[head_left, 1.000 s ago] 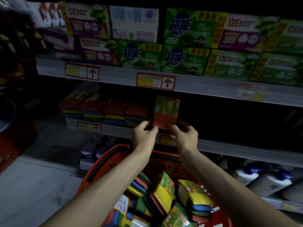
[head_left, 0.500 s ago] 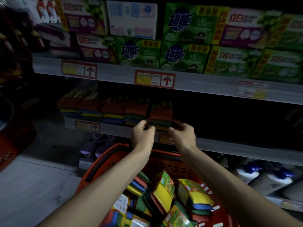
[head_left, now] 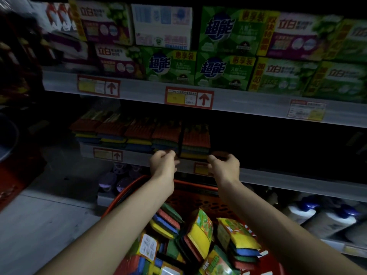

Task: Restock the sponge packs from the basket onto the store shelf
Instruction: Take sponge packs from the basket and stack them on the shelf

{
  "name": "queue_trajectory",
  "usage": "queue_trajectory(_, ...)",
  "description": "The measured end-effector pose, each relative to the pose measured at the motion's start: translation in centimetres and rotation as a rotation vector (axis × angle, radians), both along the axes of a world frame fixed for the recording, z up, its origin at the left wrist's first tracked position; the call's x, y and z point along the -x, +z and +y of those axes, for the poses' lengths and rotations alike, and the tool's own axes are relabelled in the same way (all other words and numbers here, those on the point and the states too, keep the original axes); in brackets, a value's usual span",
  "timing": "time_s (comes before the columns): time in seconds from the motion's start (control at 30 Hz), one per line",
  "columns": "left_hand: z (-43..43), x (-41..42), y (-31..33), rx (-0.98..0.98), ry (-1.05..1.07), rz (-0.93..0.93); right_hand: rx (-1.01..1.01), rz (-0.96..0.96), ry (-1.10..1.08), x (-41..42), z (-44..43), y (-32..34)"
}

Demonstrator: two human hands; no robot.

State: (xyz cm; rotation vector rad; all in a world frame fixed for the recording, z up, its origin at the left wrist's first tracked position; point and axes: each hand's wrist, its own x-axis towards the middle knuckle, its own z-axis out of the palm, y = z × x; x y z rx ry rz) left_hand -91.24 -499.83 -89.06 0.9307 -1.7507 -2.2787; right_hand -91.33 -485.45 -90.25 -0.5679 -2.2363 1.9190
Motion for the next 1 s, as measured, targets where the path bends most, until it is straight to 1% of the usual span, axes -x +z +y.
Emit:
queue_trajectory(0.1,-0.7,0.2,0.0,-0.094,0.037,-0.031,0.172,-0.085,0.021,-0.1,-0.5,0.3)
queue_trajectory(0.2,-1.2,0.2,0.2,-0.137,0.065,-0.051,0.368,-0.158,0.026,-0.1,-1.2,1.0)
queue_trajectory(0.3,-1.4,0.4,0.4,-0.16,0.082,-0.071,0.474,-0.216,-0.003,0.2,-1.9,1.4)
queue_trajectory(0.5,-1.5,0.6,0.5,-0.195,0.107,-0.069,0.541,-0.237,-0.065,0.6,-2.9,1.3)
queue_trajectory(1.0,-1.4,0.8,1.3,-0.236,0.134,-0.077,0.538,-0.214,-0.121,0.8,-5.0,1.6)
